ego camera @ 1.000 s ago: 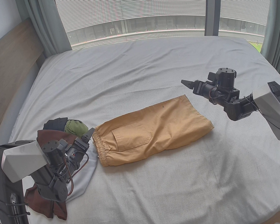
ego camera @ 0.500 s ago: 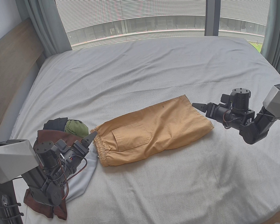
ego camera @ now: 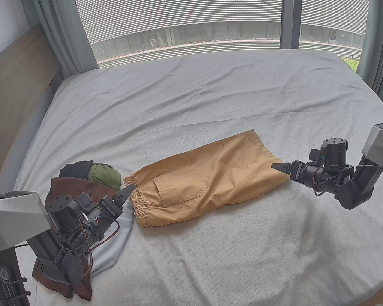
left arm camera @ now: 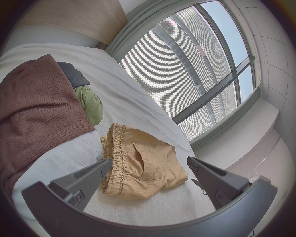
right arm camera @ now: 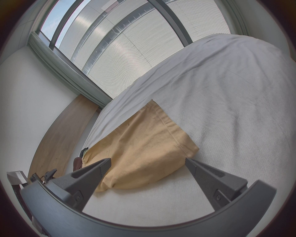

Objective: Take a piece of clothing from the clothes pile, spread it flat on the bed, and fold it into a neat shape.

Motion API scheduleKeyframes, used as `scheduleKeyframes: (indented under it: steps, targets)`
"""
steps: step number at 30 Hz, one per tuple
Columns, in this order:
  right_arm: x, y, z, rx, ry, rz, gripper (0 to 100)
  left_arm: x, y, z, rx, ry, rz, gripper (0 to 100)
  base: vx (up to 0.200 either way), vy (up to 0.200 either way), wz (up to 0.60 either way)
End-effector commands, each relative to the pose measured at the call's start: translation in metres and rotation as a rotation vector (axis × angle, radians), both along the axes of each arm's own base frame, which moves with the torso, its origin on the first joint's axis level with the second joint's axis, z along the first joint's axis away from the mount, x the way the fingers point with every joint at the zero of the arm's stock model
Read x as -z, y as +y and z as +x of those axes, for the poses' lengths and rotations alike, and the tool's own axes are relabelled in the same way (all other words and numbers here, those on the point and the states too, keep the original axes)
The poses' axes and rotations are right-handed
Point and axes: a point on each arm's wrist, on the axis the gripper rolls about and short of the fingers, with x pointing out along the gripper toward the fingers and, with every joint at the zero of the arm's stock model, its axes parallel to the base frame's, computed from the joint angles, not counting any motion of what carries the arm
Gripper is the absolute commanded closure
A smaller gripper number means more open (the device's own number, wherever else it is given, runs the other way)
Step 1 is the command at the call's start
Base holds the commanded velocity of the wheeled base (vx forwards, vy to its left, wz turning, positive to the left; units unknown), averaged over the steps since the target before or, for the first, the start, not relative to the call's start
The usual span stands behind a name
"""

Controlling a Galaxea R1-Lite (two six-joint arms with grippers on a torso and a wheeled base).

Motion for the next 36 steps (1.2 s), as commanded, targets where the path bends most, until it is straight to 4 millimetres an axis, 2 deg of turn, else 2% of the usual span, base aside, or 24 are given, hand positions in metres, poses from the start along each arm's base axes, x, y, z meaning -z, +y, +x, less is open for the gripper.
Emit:
scheduleKeyframes:
  steps: [1, 6, 19, 36]
  targets:
    - [0.018, -0.001, 0.003, 0.003, 0.040, -0.004, 0, 0.005, 0.000, 0.000, 0.001, 0.013, 0.002, 0, 0.000, 0.000, 0.00]
    - [0.037, 0.001, 0.011, 0.005, 0.069, 0.001, 0, 0.014, 0.000, 0.001, -0.002, 0.035, 0.007, 0, 0.000, 0.000, 0.00]
    - [0.052, 0.009, 0.022, 0.016, 0.093, 0.066, 0, 0.013, 0.001, 0.001, -0.004, 0.033, 0.008, 0, 0.000, 0.000, 0.00]
    - [0.082, 0.058, 0.047, 0.019, 0.050, 0.070, 0, 0.014, 0.002, 0.002, -0.005, 0.036, 0.006, 0, 0.000, 0.000, 0.00]
